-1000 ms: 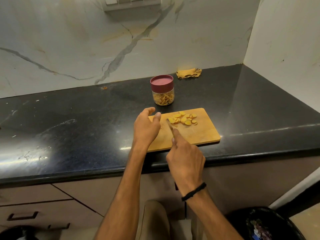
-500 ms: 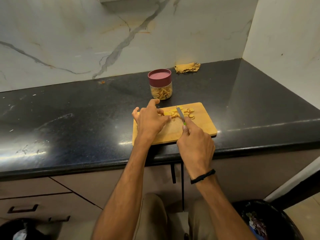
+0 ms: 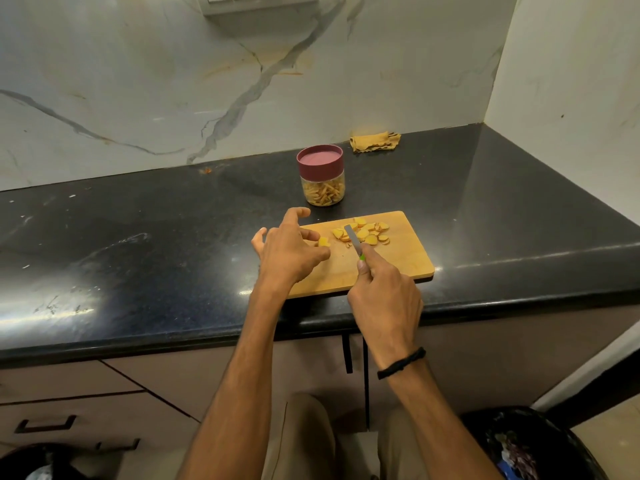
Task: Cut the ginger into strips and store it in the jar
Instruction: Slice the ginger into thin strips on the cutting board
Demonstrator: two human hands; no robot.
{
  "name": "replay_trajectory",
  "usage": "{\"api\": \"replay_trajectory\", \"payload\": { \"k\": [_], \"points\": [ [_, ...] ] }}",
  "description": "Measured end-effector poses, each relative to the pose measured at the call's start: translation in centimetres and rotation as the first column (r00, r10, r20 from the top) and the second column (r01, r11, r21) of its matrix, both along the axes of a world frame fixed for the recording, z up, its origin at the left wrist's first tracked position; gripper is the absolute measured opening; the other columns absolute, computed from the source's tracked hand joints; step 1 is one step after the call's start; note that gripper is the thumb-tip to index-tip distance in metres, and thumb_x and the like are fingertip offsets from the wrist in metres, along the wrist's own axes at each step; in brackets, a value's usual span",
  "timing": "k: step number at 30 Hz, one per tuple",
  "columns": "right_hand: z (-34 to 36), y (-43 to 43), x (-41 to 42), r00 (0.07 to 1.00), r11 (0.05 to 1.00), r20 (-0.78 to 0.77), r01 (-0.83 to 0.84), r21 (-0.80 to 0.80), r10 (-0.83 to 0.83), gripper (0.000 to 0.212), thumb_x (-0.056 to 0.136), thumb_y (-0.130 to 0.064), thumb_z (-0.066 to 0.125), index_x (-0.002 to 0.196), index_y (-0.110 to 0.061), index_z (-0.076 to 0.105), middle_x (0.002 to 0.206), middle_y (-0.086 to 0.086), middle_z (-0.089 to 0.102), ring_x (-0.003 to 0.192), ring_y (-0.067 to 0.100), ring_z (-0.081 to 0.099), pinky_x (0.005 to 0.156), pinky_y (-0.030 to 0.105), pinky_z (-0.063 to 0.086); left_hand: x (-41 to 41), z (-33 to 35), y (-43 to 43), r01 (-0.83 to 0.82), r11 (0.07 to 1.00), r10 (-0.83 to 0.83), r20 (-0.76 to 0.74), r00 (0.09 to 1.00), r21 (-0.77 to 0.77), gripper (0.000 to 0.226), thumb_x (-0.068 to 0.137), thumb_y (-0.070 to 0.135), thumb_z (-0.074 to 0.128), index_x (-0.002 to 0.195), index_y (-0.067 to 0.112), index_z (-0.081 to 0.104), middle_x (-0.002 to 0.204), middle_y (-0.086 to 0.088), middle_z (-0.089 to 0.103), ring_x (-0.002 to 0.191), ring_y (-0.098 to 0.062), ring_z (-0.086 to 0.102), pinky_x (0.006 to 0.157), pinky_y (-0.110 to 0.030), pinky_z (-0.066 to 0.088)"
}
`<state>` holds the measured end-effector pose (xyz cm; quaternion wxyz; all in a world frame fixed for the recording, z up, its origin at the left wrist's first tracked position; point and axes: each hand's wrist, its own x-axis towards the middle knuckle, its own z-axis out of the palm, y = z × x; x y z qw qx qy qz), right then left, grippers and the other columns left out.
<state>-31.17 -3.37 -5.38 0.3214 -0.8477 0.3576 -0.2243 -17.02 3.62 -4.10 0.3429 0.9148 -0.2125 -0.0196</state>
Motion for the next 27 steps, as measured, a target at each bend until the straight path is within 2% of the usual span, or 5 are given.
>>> {"api": "replay_trajectory", "payload": {
  "k": [4, 11, 16, 22, 27],
  "points": [
    [-0.2, 0.2, 0.3, 1.000, 1.000, -0.005, -0.016, 0.004, 0.016, 0.042, 0.103, -0.032, 0.042, 0.145, -0.035, 0.041, 0.102, -0.006, 0.067, 0.076, 0.006, 0.046, 0.064, 0.020, 0.041, -0.1, 0.0, 0.0, 0.015, 0.999, -0.015, -0.003, 1.000, 0.047, 0.077, 0.078, 0.029, 0.083, 0.142, 0.034, 0.040, 0.096, 0.021, 0.063, 0.125, -0.014, 0.055, 0.123, -0.050, 0.005],
    [-0.2, 0.0, 0.0, 1.000, 1.000, -0.010, -0.023, 0.021, 0.023, 0.043, 0.103, -0.032, 0.042, 0.146, -0.036, 0.039, 0.094, -0.006, 0.064, 0.073, 0.006, 0.046, 0.061, 0.019, 0.038, 0.8, -0.5, 0.5, 0.024, 0.999, -0.023, -0.030, 0.999, 0.023, 0.066, 0.075, 0.031, 0.084, 0.134, 0.035, 0.054, 0.112, 0.018, 0.064, 0.123, -0.015, 0.055, 0.117, -0.054, 0.029],
    [-0.1, 0.2, -0.1, 0.999, 1.000, -0.017, -0.028, 0.011, 0.028, 0.042, 0.103, -0.032, 0.042, 0.145, -0.037, 0.039, 0.087, -0.006, 0.061, 0.070, 0.007, 0.044, 0.056, 0.018, 0.033, 0.1, 0.4, 0.8, -0.027, 0.992, 0.019, 0.068, 0.998, 0.121, 0.050, 0.081, 0.038, 0.080, 0.128, 0.035, 0.064, 0.135, 0.009, 0.061, 0.136, -0.019, 0.043, 0.120, -0.050, 0.015],
    [-0.2, 0.6, 0.0, 0.999, 0.999, -0.020, -0.035, 0.003, 0.035, 0.041, 0.103, -0.032, 0.041, 0.143, -0.036, 0.042, 0.096, -0.004, 0.067, 0.076, 0.008, 0.044, 0.065, 0.024, 0.038, 0.1, -0.3, 0.4, -0.014, 0.983, -0.005, 0.101, 0.995, 0.181, 0.039, 0.083, 0.043, 0.075, 0.121, 0.037, 0.069, 0.132, 0.007, 0.062, 0.131, -0.021, 0.044, 0.115, -0.048, 0.015],
    [-0.2, 0.8, -0.2, 0.997, 0.997, -0.041, -0.064, -0.033, 0.062, 0.042, 0.103, -0.031, 0.040, 0.144, -0.038, 0.040, 0.084, -0.007, 0.057, 0.073, 0.009, 0.043, 0.062, 0.024, 0.032, 0.3, -0.7, 0.4, -0.001, 0.976, -0.024, 0.110, 0.994, 0.217, 0.032, 0.083, 0.045, 0.074, 0.115, 0.041, 0.071, 0.130, 0.008, 0.062, 0.129, -0.022, 0.045, 0.113, -0.047, 0.018]
  ]
}}
